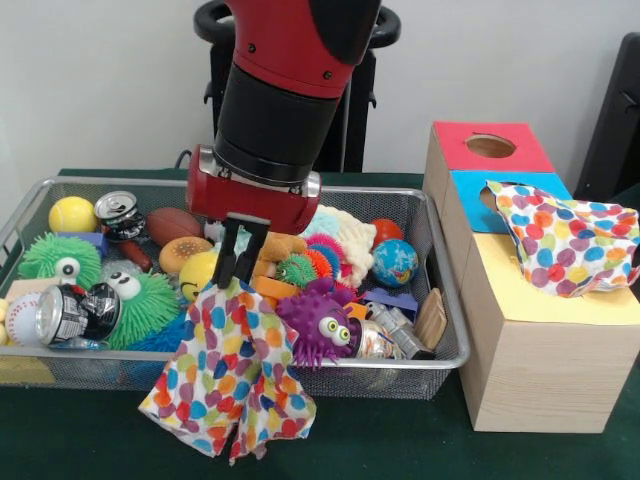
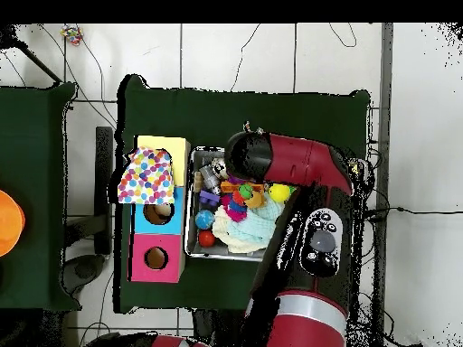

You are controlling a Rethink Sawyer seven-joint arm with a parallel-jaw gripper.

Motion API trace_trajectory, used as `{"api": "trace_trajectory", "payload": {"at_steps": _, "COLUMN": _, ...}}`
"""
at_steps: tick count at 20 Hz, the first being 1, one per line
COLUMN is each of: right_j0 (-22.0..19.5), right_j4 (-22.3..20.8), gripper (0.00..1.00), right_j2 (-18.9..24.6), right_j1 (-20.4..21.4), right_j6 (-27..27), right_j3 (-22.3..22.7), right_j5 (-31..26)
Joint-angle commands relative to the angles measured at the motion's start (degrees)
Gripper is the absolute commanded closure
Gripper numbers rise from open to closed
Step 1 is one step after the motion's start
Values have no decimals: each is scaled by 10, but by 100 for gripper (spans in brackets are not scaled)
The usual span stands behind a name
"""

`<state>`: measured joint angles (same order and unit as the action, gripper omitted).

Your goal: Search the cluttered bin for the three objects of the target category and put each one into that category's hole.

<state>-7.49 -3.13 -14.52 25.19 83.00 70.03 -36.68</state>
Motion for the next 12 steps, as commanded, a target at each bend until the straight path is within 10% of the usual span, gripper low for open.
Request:
{"api": "trace_trajectory", "payload": {"at_steps": 1, "right_j0": -82, "right_j4": 45, "gripper": 100, "right_j2": 103, "right_j1": 54, "right_j6": 39, "right_j3": 93, "right_j5": 18}}
{"api": "trace_trajectory", "payload": {"at_steps": 12, "right_j0": -68, "right_j4": 27, "gripper": 100, "right_j2": 94, "right_j1": 137, "right_j6": 39, "right_j3": 135, "right_j5": -22}}
